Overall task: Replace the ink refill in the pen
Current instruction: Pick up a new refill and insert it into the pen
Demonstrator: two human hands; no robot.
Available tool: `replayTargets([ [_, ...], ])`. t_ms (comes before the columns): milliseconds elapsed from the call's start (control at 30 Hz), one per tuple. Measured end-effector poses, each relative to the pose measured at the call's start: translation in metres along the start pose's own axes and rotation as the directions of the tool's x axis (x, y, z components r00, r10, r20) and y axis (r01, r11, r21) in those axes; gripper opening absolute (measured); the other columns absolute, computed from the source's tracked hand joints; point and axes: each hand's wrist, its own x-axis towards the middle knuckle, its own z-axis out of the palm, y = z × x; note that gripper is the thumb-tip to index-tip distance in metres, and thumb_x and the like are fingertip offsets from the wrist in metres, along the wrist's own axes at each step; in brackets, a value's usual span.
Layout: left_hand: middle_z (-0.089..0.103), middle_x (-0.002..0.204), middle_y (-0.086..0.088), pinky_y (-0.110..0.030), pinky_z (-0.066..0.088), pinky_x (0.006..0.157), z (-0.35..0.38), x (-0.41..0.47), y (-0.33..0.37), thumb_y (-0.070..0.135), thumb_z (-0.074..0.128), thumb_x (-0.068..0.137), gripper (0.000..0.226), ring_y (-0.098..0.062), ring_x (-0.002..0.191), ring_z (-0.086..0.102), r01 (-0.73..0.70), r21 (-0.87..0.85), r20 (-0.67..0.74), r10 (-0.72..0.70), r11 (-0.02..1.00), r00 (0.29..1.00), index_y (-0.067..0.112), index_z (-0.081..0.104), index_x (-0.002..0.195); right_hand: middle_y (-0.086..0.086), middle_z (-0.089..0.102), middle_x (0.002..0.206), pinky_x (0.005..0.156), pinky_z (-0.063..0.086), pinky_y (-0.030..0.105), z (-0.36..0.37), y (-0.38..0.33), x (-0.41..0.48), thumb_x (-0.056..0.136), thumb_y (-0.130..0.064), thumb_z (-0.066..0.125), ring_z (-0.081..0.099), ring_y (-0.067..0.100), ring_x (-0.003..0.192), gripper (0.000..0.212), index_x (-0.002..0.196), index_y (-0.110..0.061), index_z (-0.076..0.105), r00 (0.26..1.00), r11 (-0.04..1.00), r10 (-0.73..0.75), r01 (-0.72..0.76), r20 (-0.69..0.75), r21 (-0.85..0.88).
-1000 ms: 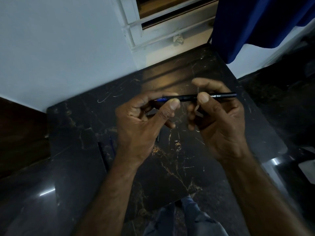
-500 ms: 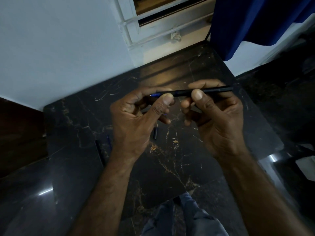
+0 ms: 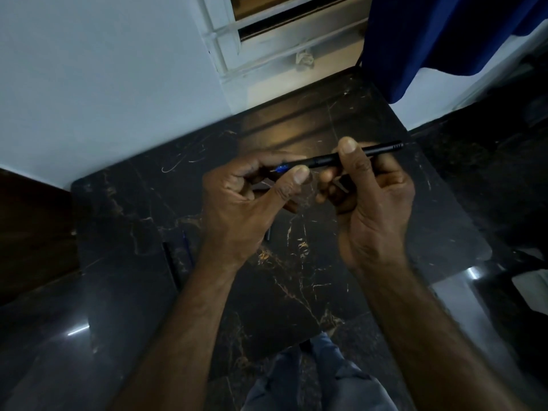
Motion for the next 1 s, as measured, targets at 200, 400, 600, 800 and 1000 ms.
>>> replayTargets([
  [200,0.079,0.082,-0.005,-0.044,0.064,0.066,-0.026,-0.018,-0.102,0.026,0.066,0.103,0.023,-0.010,0.069,0.075,0.449,0.301,-0.122,-0.433,0.841,0.893,0.008,0.079,0.096,0.003,0.069,0.072,0.051,0.054,0.029,-0.022,0.007,0.010,0.100,-0.012,0.065,0.067,0.016,0.064,0.009,0.091,-0.010,0.066,0.991,1.000,0.013,-0.014,-0.134,-0.007],
  [400,0.074,0.083,0.012,-0.031,0.063,0.071,-0.026,-0.054,-0.178,0.038,0.082,0.089,0.018,-0.001,0.072,0.070,0.445,0.751,-0.164,-0.514,0.488,0.842,0.024,0.072,0.097,0.011,0.061,0.070,0.047,0.051,0.030,-0.031,0.014,0.009,0.100,-0.008,0.064,0.063,0.018,0.058,0.014,0.086,-0.008,0.063,0.991,1.000,0.016,-0.016,-0.135,-0.001],
  [600,0.076,0.087,0.009,-0.024,0.061,0.065,-0.020,-0.054,-0.185,0.033,0.078,0.093,0.015,0.000,0.068,0.070,0.499,0.763,-0.207,-0.576,0.410,0.791,0.022,0.074,0.102,0.010,0.061,0.069,0.047,0.050,0.030,-0.032,0.016,0.007,0.099,-0.008,0.064,0.063,0.018,0.058,0.015,0.084,-0.008,0.062,0.990,1.000,0.031,-0.030,-0.141,0.003],
  [800,0.080,0.088,-0.007,-0.029,0.064,0.073,0.004,-0.007,-0.080,0.007,0.074,0.094,0.009,-0.013,0.076,0.077,0.507,-0.295,-0.228,-0.575,0.810,0.786,0.006,0.075,0.103,0.016,0.071,0.084,0.054,0.055,0.032,-0.029,0.005,0.012,0.099,-0.010,0.064,0.070,0.024,0.072,0.013,0.104,0.002,0.063,0.992,0.998,-0.067,0.068,-0.110,0.007],
  [1000,0.080,0.097,-0.007,-0.026,0.062,0.076,0.021,0.028,0.020,0.013,0.074,0.084,0.022,-0.018,0.088,0.079,0.218,-0.623,-0.146,-0.385,0.751,0.911,0.006,0.071,0.105,0.007,0.074,0.081,0.057,0.055,0.030,-0.009,-0.018,0.013,0.101,-0.012,0.061,0.070,0.021,0.072,0.009,0.098,-0.004,0.064,0.987,0.989,-0.150,0.150,-0.059,-0.008],
])
